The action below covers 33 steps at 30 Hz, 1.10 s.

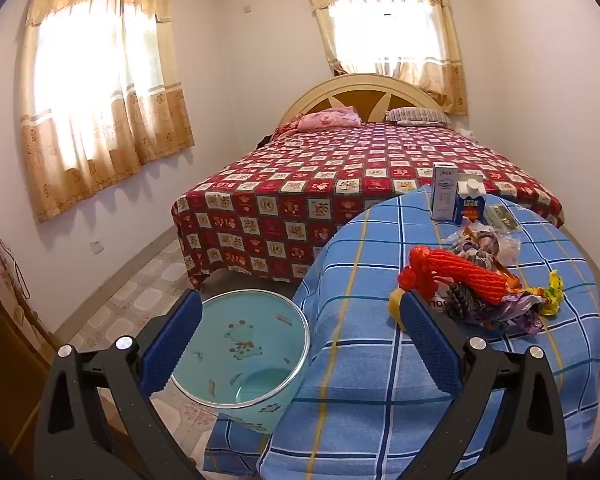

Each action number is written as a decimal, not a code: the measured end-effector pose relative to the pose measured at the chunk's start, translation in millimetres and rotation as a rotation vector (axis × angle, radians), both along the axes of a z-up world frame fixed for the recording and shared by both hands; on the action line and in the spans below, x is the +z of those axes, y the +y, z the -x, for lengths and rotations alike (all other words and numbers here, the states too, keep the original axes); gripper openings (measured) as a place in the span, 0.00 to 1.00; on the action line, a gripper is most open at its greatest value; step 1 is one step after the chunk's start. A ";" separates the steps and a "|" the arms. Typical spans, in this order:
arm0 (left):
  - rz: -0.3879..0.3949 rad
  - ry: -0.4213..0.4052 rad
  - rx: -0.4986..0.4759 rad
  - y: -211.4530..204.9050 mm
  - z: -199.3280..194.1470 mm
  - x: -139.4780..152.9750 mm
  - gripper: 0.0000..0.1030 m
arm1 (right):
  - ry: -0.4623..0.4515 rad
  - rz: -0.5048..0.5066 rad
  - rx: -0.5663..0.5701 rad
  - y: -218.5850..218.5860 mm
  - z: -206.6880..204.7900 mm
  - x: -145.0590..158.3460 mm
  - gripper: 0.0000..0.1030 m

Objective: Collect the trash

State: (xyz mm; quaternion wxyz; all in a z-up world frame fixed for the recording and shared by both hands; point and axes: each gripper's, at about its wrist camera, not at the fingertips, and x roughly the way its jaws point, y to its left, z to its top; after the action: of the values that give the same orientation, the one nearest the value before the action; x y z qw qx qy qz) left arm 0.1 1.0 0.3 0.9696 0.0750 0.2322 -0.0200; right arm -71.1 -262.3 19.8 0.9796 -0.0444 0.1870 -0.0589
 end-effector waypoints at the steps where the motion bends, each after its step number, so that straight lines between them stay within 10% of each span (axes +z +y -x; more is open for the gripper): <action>1: 0.000 -0.001 0.000 0.5 -0.1 0.1 0.94 | 0.000 0.000 0.000 -0.1 -0.2 -0.3 0.95; 33: -0.036 -0.018 0.034 7.0 -1.3 0.7 0.94 | 0.009 -0.010 -0.012 -7.6 -2.7 -4.0 0.95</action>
State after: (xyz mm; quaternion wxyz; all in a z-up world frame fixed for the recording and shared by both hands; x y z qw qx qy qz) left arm 1.4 7.9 1.0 0.9703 0.0887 0.2252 0.0011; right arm -68.5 -269.9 15.8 0.9785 -0.0388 0.1922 -0.0635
